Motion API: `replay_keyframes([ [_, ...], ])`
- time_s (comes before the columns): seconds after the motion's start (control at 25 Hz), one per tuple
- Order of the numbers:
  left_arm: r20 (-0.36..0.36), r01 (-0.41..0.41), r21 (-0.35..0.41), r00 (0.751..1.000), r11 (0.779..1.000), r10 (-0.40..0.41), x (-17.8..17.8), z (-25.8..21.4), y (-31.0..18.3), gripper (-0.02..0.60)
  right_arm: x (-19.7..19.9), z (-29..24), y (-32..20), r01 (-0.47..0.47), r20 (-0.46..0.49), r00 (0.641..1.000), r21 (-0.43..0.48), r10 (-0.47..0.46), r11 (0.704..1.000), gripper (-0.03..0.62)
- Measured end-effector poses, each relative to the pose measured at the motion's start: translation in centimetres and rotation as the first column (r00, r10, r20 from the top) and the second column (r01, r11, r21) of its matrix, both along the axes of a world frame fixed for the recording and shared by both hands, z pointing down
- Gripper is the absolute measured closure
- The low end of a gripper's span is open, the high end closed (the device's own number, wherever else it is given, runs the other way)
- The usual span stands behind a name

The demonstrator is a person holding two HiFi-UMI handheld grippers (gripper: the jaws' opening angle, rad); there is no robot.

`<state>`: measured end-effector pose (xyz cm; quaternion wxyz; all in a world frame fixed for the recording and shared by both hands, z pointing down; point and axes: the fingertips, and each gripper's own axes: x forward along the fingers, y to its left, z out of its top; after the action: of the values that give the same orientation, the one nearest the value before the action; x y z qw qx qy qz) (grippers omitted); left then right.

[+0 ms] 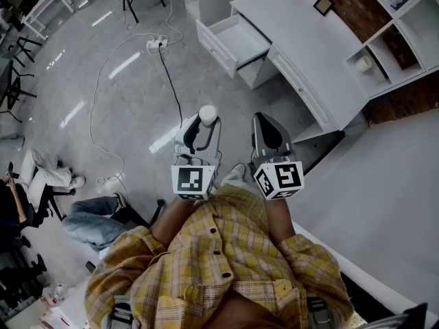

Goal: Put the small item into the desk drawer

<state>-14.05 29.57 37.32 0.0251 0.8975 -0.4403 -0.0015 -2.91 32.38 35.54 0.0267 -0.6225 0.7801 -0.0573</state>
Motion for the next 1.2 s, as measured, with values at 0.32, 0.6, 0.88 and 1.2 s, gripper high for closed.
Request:
replay_keyframes([
  [0.32, -0.011, 0.021, -0.002, 1.000, 1.000, -0.021, -2.8, -0.2, 1.3, 0.411, -2.6, -0.6, 1.5, 0.018, 0.036, 0.999, 0.043, -0.020, 0.999, 0.595],
  [0.6, -0.039, 0.016, 0.013, 0.999, 1.000, -0.016, -4.0, -0.8, 0.6, 0.411, -4.6, -1.2, 0.1, 0.064, 0.033, 0.997, 0.065, -0.066, 0.996, 0.595],
  [0.88, -0.049, 0.013, 0.016, 0.999, 1.000, -0.012, -4.5, -0.6, -2.9, 0.411, -5.3, -1.1, -3.5, 0.067, 0.027, 0.997, 0.106, -0.071, 0.992, 0.595],
  [1.2, -0.010, -0.056, 0.041, 0.998, 0.998, 0.056, -2.3, -0.1, -11.9, 0.411, -3.6, 0.3, -11.6, 0.054, 0.048, 0.997, 0.084, -0.058, 0.995, 0.594],
])
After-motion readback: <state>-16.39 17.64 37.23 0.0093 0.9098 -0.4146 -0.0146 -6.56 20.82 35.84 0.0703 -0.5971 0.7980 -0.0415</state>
